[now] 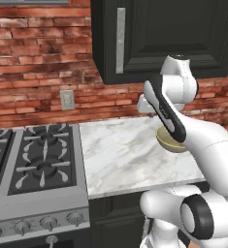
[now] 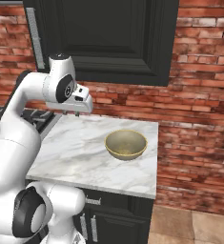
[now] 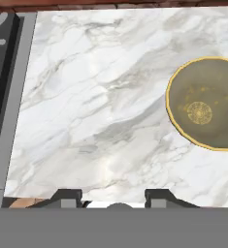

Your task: Open the cabinet and setup a tea strainer by placing it in the bowl upright.

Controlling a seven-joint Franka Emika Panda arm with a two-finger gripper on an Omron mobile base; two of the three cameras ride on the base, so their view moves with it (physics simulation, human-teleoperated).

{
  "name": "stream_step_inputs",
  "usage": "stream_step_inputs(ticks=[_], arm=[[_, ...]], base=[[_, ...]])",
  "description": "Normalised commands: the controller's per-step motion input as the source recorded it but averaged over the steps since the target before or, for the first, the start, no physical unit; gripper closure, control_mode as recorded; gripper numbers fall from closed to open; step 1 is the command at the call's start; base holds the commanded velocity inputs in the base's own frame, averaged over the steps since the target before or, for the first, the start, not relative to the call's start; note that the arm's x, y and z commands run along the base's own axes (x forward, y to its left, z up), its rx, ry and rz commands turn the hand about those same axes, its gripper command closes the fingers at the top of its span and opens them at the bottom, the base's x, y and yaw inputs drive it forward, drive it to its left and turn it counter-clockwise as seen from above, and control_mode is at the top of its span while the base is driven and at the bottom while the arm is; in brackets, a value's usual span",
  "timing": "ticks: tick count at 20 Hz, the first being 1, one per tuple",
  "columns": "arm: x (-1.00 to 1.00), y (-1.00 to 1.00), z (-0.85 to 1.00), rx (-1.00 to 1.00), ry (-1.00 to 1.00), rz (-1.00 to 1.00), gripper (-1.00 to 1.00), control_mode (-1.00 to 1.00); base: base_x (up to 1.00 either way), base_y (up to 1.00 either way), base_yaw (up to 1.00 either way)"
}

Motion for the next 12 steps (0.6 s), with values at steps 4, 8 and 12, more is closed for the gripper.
stream_step_inputs(ticks=[4,8,12], arm=[[-0.01,0.16,0.0,0.0,-0.01,0.0,-1.0,-1.0],[-0.09,0.6,0.38,-0.04,-0.32,0.0,-1.0,-1.0],[-0.3,0.32,0.93,-0.01,-0.39,0.0,-1.0,-1.0]], base=[[0.0,0.0,0.0],[0.0,0.0,0.0],[0.0,0.0,0.0]])
